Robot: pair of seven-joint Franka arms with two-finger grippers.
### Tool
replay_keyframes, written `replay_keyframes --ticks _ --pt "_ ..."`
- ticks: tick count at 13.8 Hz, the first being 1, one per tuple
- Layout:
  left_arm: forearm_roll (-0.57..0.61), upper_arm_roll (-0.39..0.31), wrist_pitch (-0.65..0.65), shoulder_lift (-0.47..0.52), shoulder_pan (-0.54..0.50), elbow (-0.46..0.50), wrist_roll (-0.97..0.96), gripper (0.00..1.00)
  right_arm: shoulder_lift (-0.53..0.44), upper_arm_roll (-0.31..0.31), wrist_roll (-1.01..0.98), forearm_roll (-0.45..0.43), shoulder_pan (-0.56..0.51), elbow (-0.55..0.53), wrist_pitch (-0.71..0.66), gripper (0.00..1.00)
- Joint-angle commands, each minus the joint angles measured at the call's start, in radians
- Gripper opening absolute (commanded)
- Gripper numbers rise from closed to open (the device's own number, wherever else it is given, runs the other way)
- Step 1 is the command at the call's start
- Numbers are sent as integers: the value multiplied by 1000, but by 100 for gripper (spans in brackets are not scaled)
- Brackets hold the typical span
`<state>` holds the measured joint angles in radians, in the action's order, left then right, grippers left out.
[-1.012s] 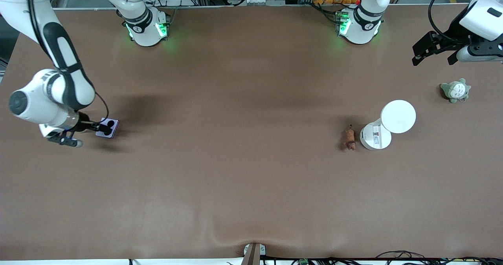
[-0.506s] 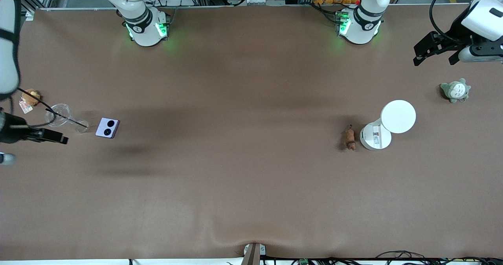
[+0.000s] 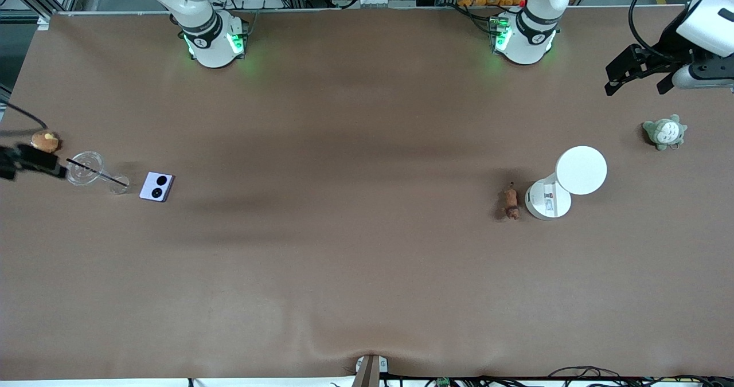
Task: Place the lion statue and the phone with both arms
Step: 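Open the right gripper to release the phone and raise it away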
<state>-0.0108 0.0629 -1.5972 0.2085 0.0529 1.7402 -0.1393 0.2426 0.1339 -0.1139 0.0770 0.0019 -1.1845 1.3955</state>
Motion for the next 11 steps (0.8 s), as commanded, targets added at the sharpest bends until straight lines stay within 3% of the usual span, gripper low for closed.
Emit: replay_keyframes --ticks 1,4,7,11 --pt "11 0 16 -6 -2 -25 12 100 -126 -5 14 0 3 -20 -50 100" --pt "9 -2 17 -5 -5 -21 15 100 -190 -33 40 -8 13 -41 -84 100" --pt "9 -2 28 2 -5 -14 12 100 -201 -33 128 -13 15 -221 6 100" --pt "9 0 25 2 -5 -14 10 100 -212 -43 129 -115 69 -366 127 100"
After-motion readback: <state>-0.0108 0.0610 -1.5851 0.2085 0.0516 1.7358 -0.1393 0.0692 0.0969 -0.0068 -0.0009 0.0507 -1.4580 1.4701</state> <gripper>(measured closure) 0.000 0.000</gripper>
